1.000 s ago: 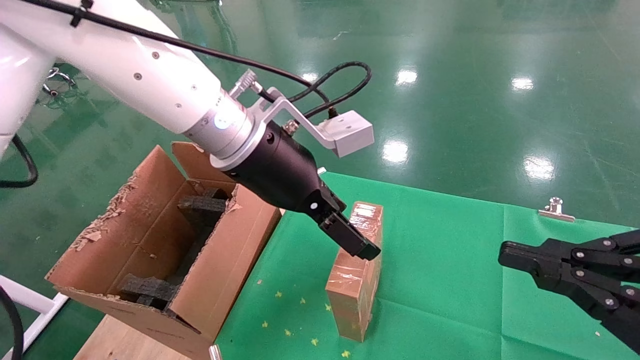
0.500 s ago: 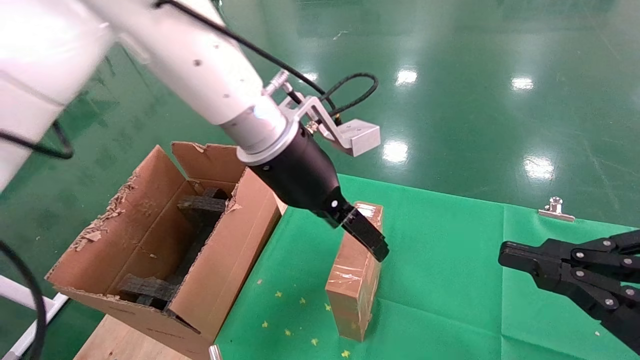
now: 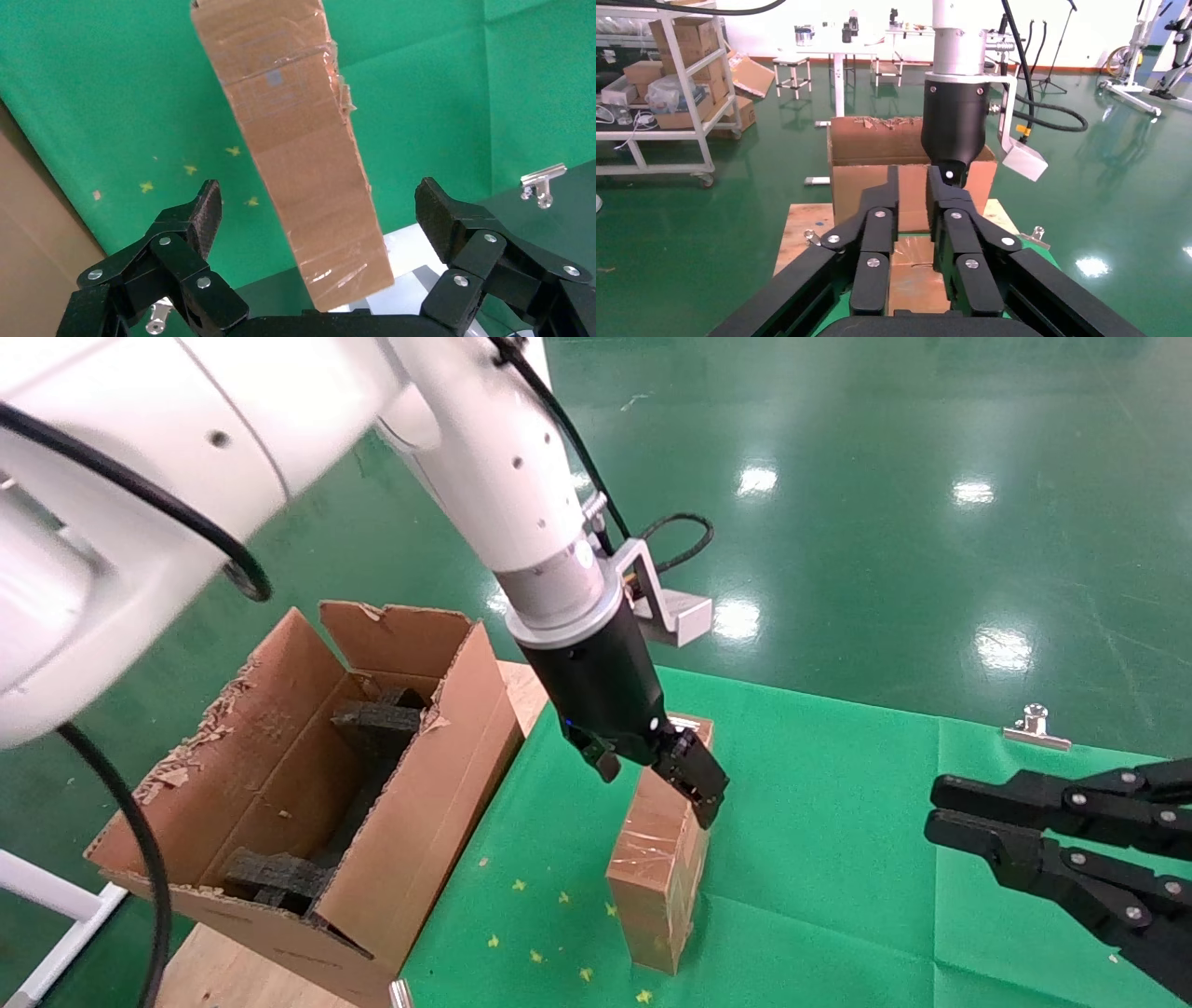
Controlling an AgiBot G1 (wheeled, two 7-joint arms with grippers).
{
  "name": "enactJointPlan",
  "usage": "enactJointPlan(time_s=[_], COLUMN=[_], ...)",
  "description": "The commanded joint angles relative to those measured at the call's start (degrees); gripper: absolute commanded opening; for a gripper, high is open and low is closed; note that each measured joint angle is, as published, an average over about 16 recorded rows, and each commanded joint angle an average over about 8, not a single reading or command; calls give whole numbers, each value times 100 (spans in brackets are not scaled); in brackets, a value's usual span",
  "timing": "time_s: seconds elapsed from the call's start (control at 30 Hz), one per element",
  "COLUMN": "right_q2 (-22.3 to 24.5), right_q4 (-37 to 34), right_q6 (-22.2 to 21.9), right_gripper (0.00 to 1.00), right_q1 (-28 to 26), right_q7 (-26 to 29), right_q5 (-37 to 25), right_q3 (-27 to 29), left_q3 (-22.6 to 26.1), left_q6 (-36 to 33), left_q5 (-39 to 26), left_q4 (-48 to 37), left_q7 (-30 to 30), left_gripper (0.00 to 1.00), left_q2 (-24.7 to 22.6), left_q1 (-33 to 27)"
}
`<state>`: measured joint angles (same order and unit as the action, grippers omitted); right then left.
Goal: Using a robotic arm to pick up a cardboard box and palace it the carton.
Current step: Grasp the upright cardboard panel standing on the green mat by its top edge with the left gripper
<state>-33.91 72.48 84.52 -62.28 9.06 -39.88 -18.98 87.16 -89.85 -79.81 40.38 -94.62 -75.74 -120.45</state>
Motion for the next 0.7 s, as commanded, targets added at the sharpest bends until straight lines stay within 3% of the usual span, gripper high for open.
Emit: enactJointPlan(time_s=[0.03, 0.3, 0.57, 0.7], right_q2=[0, 0, 1, 1], right_q4=[0, 0, -1, -1], right_q6=[0, 0, -2, -2], right_gripper=[100, 100, 100, 100], right_q1=[0, 0, 2, 2], right_q7=[0, -1, -1, -1], right_q5=[0, 1, 2, 2], right_q3=[0, -1, -1, -1], left_q3=[144, 399, 501, 492], left_q6=[31, 190, 317, 313], left_q5=[2, 76, 62, 57], left_q4=[-147, -82, 34, 29], left_q7=[-13, -259, -327, -328], left_gripper=[100, 97, 2, 0], left_q2=[-130, -215, -258, -251], left_q1=[13, 107, 110, 112])
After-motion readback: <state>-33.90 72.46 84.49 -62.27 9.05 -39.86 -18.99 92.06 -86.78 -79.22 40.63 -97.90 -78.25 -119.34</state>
